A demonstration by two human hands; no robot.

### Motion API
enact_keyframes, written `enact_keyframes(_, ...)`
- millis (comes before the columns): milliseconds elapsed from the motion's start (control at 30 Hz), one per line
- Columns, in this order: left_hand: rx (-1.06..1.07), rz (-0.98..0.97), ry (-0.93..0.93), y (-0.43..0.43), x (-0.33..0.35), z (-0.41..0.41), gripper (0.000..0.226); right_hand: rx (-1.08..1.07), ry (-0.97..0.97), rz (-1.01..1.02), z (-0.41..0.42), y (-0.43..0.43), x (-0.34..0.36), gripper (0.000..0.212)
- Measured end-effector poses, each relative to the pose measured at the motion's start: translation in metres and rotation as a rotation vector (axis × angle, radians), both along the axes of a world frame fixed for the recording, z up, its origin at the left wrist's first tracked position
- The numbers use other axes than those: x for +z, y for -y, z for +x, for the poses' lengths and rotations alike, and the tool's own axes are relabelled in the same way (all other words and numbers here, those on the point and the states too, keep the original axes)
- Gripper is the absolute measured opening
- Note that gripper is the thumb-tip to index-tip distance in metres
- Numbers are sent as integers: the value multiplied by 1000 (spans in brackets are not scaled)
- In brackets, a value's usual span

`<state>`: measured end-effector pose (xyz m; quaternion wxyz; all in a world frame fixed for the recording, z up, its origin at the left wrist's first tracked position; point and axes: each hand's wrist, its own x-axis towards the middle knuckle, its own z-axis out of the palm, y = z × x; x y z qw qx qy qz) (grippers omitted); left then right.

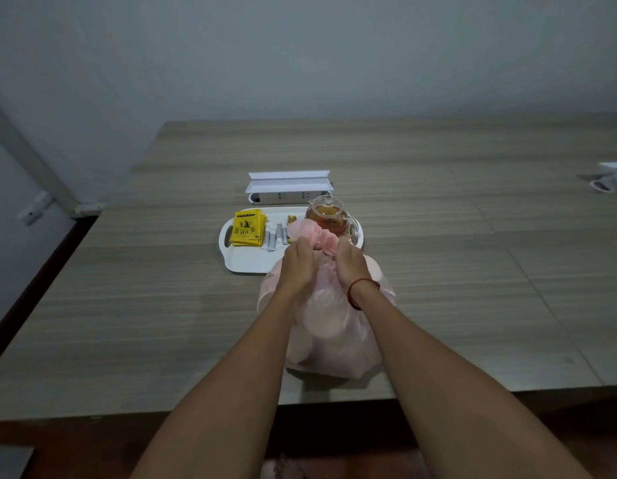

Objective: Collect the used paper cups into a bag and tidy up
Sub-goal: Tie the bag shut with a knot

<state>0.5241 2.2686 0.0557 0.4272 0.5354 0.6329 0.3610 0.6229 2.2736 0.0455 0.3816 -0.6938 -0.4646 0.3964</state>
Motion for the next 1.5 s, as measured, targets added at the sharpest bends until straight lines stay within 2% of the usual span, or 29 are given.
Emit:
enact_keyframes(67,-32,-43,91,0,3,-2,27,-6,-112,29,1,-2,-2,32)
enact_keyframes(233,-114,-128,269,-2,3,-6,26,-34,-236,47,9,0,-8,34)
enact_keyframes(433,-166,-99,151,-6,1,-11,23,-77,-401,-3,10,-3,-10,16)
enact_keyframes(533,-231,-154,146,-10,3,-16,18,-100,-455,-41,11,-3,-15,19)
enact_keyframes(633,-201,-177,197,-16,5,-18,39,-55,-423,-109,12,-7,-18,24)
enact_keyframes(700,-133,-230,256,-21,7,-18,58,-38,-419,-160,14,-8,-17,15)
enact_keyframes(767,-106,-271,254,-23,7,-20,64,-41,-465,-190,14,-10,-17,32)
enact_keyframes(800,-121,-287,235,-23,7,-21,60,-35,-505,-196,15,-12,-16,36)
enact_keyframes(867,-149,-292,207,-22,4,-21,36,13,-547,-169,11,-13,-12,30)
enact_keyframes(933,-111,-265,201,-22,1,-19,12,102,-454,-137,8,-13,-9,36)
enact_keyframes(967,-82,-251,205,-22,0,-18,10,137,-402,-121,7,-11,-8,39)
enact_keyframes(1100,-25,-197,233,-22,-2,-18,10,127,-244,-67,7,-11,-11,44)
enact_keyframes(1167,-86,-160,294,-20,-3,-20,9,53,-251,-68,8,-15,-11,45)
enact_keyframes(1233,-137,-148,349,-18,-3,-21,19,11,-250,-83,10,-16,-11,50)
enact_keyframes(1300,-130,-141,365,-18,-3,-22,14,-25,-227,-80,11,-16,-12,55)
enact_keyframes(1500,-175,-196,340,-13,1,-18,23,-215,-135,12,8,-24,-20,43)
